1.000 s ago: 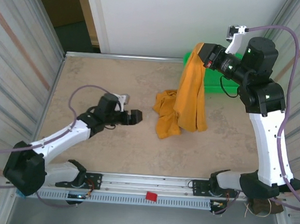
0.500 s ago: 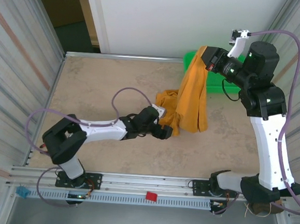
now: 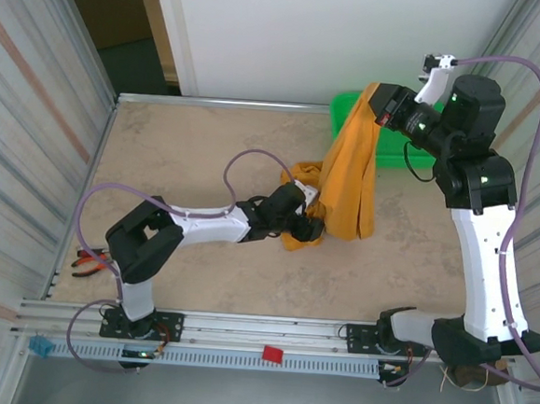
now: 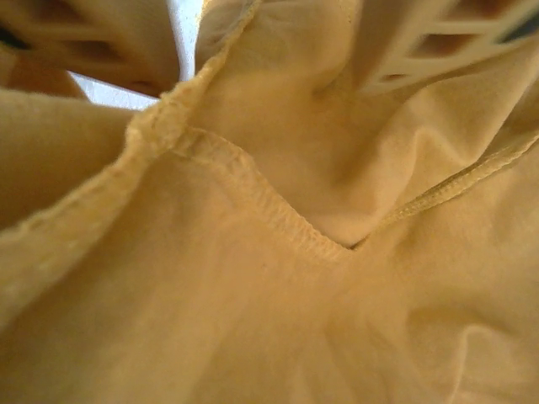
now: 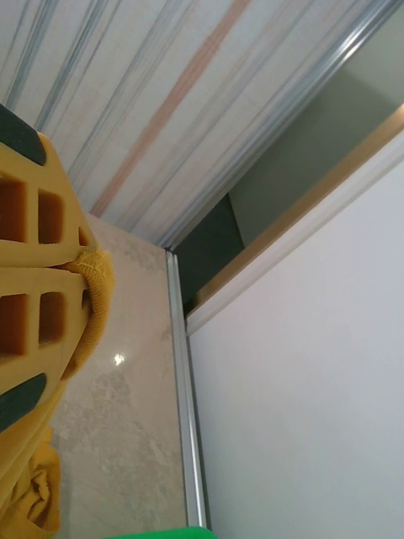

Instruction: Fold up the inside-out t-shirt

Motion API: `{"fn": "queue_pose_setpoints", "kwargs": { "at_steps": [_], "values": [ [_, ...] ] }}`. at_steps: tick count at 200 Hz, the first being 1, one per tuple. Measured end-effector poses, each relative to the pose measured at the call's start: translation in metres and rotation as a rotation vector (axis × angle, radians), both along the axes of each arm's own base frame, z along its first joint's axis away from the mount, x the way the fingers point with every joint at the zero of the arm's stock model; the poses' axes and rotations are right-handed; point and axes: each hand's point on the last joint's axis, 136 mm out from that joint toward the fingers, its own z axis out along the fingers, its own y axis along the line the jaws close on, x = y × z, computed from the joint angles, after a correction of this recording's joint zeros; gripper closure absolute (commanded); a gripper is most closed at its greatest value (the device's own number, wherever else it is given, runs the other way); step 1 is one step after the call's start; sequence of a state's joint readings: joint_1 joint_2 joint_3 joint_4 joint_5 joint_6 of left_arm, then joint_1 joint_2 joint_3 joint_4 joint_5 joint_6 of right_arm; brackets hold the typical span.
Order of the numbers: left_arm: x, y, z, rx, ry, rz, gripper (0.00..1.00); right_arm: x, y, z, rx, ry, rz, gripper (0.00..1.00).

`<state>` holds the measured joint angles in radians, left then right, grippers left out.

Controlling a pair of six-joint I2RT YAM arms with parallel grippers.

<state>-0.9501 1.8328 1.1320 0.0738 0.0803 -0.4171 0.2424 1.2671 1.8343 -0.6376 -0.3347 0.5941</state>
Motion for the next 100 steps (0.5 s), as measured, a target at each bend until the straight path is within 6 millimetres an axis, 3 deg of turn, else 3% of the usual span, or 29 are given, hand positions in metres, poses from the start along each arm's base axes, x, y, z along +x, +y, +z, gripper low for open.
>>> {"fn": "queue_pose_setpoints", "kwargs": {
  "at_steps": [8,23,46,59,80,100],
  "values": [
    [0.000,-0.001,-0.002,0.003,0.005,-0.006,0.58,0.001,-0.002,0.000,0.001,0.000,-0.005,1.00],
    [0.000,-0.001,-0.007,0.008,0.030,-0.009,0.38,0.002,-0.006,0.000,0.003,0.001,-0.018,1.00],
    [0.000,0.003,-0.017,0.026,0.067,-0.010,0.35,0.003,-0.011,0.001,0.005,0.000,-0.030,1.00],
    [-0.001,0.005,-0.022,0.035,0.087,-0.011,0.48,0.002,-0.012,0.002,0.008,-0.002,-0.032,1.00],
    [0.000,0.000,-0.026,0.042,0.108,-0.029,1.00,0.000,-0.015,0.004,0.011,-0.009,-0.037,1.00],
    [0.000,0.003,-0.027,0.059,0.115,-0.029,1.00,-0.002,-0.022,0.008,0.014,-0.018,-0.053,1.00]
  ]
}}
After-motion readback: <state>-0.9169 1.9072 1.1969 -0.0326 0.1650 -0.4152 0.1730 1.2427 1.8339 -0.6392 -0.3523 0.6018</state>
